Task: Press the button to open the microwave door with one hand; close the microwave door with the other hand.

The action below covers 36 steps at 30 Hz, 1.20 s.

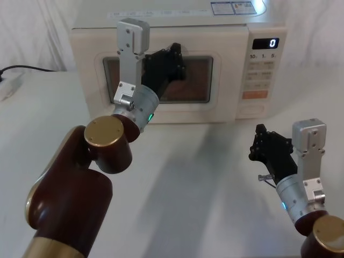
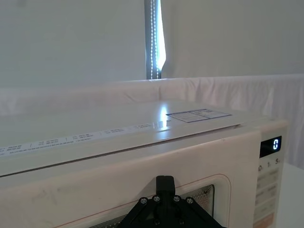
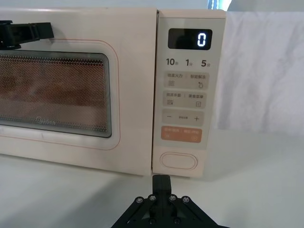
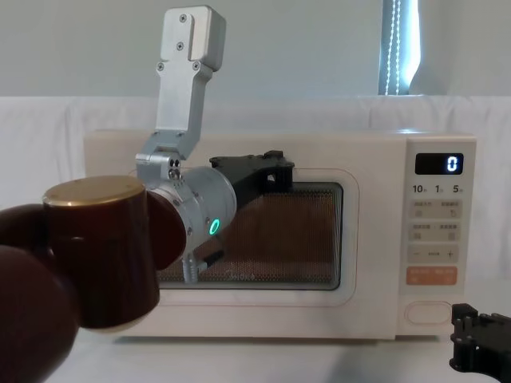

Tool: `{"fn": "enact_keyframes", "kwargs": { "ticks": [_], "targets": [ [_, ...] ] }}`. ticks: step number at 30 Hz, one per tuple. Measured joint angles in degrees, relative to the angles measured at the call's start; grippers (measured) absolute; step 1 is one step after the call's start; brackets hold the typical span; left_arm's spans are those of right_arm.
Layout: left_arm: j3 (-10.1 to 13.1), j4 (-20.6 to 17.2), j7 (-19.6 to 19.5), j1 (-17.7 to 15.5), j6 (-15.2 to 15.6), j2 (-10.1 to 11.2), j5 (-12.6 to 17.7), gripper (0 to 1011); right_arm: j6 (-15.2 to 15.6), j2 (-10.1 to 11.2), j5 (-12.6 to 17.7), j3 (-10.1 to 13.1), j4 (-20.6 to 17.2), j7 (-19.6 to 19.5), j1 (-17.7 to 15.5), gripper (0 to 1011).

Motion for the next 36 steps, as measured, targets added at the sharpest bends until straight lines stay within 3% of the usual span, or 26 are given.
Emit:
{"fn": "enact_keyframes", "kwargs": {
  "ticks": [28,36],
  "targets": [
    [-0.7,1.8,-0.4,-1.1,-0.4,-0.7,0.7,0,0.0,0.0,0.0,0.0,0.0,0.0,0.0,0],
    [-1.6,-1.1,0.2,1.7,-0.2,-0.8,-0.4,0,0.0,0.0,0.0,0.0,0.0,0.0,0.0,0]
  ]
}}
